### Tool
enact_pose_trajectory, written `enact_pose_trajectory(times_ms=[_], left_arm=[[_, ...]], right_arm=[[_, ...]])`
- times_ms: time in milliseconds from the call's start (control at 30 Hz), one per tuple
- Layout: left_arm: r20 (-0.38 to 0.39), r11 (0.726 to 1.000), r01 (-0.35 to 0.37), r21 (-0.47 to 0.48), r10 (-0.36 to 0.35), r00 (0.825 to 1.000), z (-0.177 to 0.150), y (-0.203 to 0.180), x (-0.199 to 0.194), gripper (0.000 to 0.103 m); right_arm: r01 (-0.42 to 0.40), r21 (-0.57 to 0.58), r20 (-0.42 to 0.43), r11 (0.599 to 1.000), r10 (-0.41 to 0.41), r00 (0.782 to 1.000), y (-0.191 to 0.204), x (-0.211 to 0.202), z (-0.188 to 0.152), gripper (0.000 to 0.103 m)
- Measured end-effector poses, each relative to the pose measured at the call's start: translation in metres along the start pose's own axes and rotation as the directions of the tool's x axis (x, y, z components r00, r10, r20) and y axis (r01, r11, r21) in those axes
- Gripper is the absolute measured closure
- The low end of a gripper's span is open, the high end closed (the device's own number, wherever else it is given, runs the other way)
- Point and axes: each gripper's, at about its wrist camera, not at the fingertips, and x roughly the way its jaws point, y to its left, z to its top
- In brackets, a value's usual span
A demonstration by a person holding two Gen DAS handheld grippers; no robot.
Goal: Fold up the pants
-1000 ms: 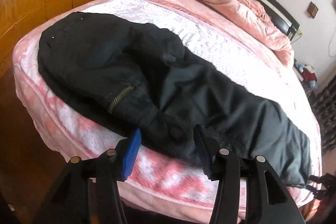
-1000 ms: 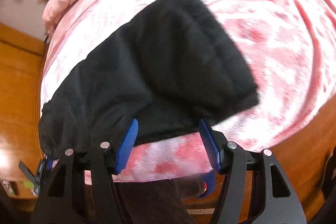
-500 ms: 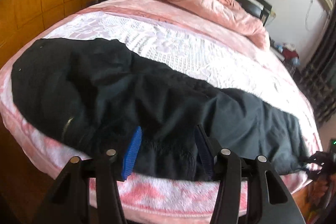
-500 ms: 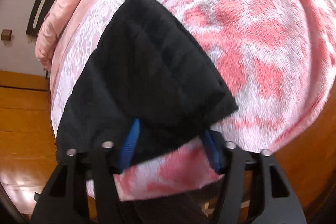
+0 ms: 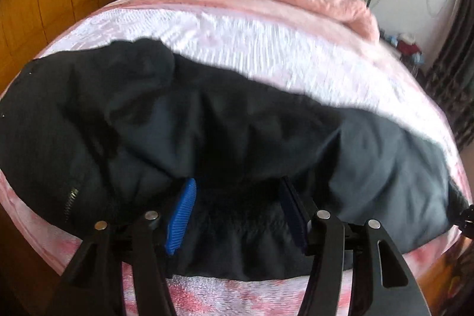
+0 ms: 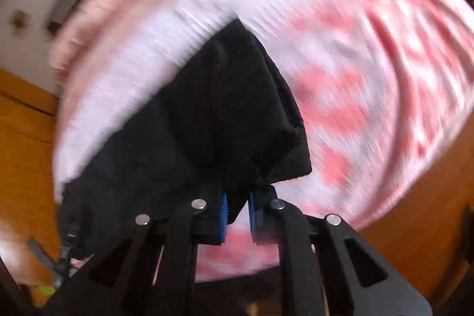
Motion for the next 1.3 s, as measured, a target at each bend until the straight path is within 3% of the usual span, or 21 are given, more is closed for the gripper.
enact_pose_trajectory(times_ms=[33,133,167,300,367,433,567,600,667,700,733,800,867,933,1033,1100,1300], left_arm=[[0.009,1.0,-0.012,0.028,0.012,1.0,-0.003,-0.003,0.001,0.045],[0.008,1.0,0.013,0.027,-0.013,1.0,-0.002,0.0,-0.003,0.044],[0.005,0.999,0.033,0.01,-0.033,0.999,-0.001,0.004,-0.006,0.044],[0.021,0.999,0.04,-0.002,-0.04,0.999,0.008,0.019,-0.021,0.044],[0.029,1.0,0.024,0.015,-0.024,0.999,0.015,0.023,-0.025,0.039],[0.028,1.0,0.002,0.013,-0.002,1.0,0.024,0.028,-0.026,0.037],[0.026,1.0,0.005,-0.019,-0.004,1.0,0.042,0.042,-0.023,0.037],[0.025,1.0,0.01,-0.022,-0.009,1.0,0.045,0.043,-0.022,0.037],[0.027,1.0,0.01,-0.014,-0.009,1.0,0.049,0.04,-0.022,0.036],[0.026,1.0,0.011,-0.006,-0.011,1.0,0.049,0.038,-0.023,0.036],[0.027,1.0,0.02,0.004,-0.02,0.999,0.05,0.034,-0.024,0.035],[0.024,0.999,0.042,0.01,-0.042,0.999,0.05,0.028,-0.023,0.034],[0.002,0.998,0.064,0.016,-0.064,0.998,0.048,0.02,-0.019,0.033],[-0.019,0.998,0.053,0.034,-0.052,0.998,0.044,0.015,-0.013,0.033],[-0.037,0.999,0.012,0.052,-0.01,0.999,0.037,0.017,-0.005,0.033],[-0.04,0.999,0.001,0.042,0.0,0.999,0.033,0.023,-0.005,0.033],[-0.033,1.0,-0.007,0.014,0.008,0.999,0.026,0.039,-0.009,0.033]], right_arm=[[-0.007,0.023,-0.052,1.0,0.009,0.999,-0.011,0.017,-0.003,0.089],[-0.019,0.016,-0.052,1.0,0.02,0.998,-0.012,0.017,-0.003,0.085],[0.002,-0.007,-0.042,1.0,-0.002,0.999,-0.01,0.01,-0.002,0.082],[0.093,0.004,0.021,0.996,-0.093,0.995,-0.003,-0.019,0.006,0.053],[0.168,0.008,0.045,0.986,-0.169,0.985,0.001,-0.03,0.008,0.053],[0.283,0.011,0.063,0.959,-0.283,0.957,0.01,-0.037,0.01,0.053],[0.464,0.019,0.168,0.885,-0.461,0.871,0.021,-0.054,0.015,0.051],[0.459,-0.014,0.201,0.889,-0.447,0.872,0.029,-0.057,0.018,0.051],[0.367,-0.133,0.222,0.921,-0.333,0.917,0.06,-0.052,0.018,0.051],[0.284,-0.237,0.209,0.929,-0.236,0.949,0.09,-0.046,0.015,0.051],[0.235,-0.307,0.195,0.922,-0.18,0.964,0.111,-0.04,0.013,0.05],[0.139,-0.445,0.154,0.885,-0.077,0.985,0.159,-0.025,0.007,0.05],[0.019,-0.607,0.063,0.794,0.024,0.998,0.221,0.002,-0.004,0.049],[-0.051,-0.732,-0.009,0.679,0.065,0.998,0.275,0.027,-0.018,0.049],[-0.126,-0.832,-0.107,0.54,0.066,0.992,0.327,0.063,-0.03,0.049],[-0.186,-0.861,-0.178,0.474,0.062,0.982,0.357,0.085,-0.035,0.049],[-0.265,-0.897,-0.285,0.353,-0.005,0.959,0.413,0.135,-0.051,0.048]])
